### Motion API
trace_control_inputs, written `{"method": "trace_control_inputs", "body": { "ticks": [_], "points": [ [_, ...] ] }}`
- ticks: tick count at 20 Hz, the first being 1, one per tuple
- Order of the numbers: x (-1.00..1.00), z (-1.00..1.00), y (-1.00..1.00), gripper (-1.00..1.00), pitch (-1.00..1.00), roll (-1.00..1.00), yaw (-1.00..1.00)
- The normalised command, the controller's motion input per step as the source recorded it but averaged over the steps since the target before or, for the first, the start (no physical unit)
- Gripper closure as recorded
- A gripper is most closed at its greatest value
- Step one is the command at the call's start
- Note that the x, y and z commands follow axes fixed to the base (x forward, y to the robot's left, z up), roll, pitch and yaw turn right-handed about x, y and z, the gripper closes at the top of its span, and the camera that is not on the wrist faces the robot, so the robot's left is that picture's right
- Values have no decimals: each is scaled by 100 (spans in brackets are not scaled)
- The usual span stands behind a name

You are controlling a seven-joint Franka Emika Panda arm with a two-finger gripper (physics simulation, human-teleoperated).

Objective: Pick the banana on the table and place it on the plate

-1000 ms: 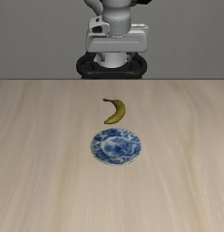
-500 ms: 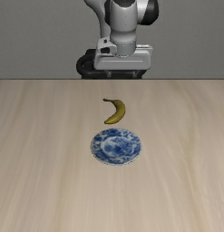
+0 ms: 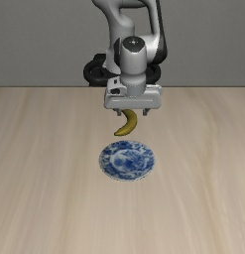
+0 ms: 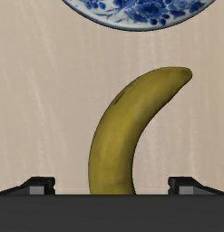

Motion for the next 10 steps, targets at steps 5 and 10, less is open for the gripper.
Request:
{"method": "trace_control_inputs", "body": {
  "ticks": [5, 10],
  "points": [
    [0, -80, 0, 100, 0, 0, 0],
    [0, 0, 0, 100, 0, 0, 0]
  ]
}}
